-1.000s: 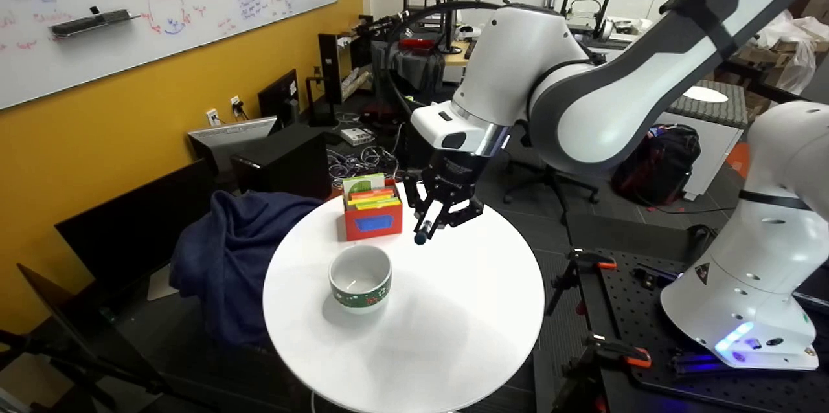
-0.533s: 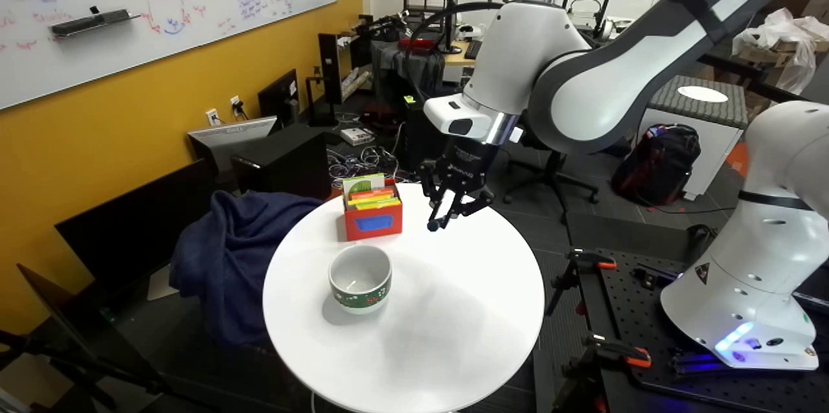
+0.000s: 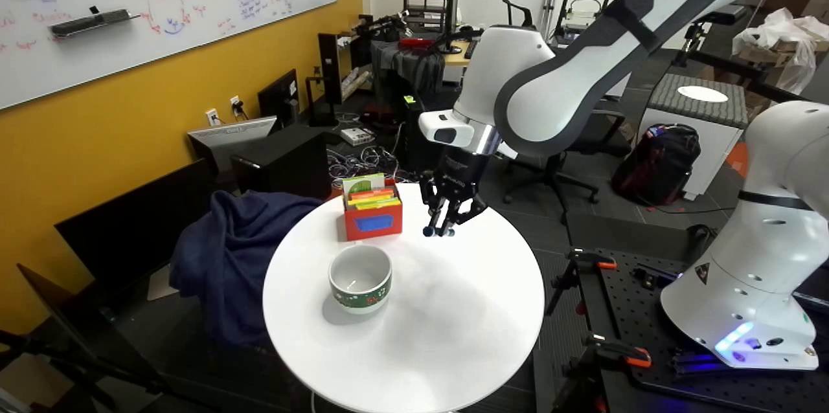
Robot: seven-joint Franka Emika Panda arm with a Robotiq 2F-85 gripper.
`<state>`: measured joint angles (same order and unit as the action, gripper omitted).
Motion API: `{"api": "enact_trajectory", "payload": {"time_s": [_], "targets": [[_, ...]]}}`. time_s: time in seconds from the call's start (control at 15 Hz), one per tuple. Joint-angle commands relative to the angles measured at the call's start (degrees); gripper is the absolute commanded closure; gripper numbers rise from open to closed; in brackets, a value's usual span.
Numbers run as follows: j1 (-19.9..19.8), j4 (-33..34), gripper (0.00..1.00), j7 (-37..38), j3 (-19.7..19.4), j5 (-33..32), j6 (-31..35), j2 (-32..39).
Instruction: Remove the marker from the cup and put it on the table
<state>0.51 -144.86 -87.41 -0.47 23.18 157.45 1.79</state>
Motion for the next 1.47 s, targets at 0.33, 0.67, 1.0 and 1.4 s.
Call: {"api": "enact_trajectory", "payload": {"time_s": [0.33, 0.67, 1.0, 1.4], "targets": [[-4.0, 6.5, 0.95, 6.5, 1.3, 1.0, -0.7, 9.9], [-5.5, 7.4, 0.95, 15.3, 0.8, -2.6, -1.5, 12.8], [-7.2, 8.3, 0.95, 24.9, 0.6, -7.2, -3.0, 14.5], [-8.3, 10.8, 0.53, 34.4, 0.5, -11.8, -7.4, 15.7]]}}
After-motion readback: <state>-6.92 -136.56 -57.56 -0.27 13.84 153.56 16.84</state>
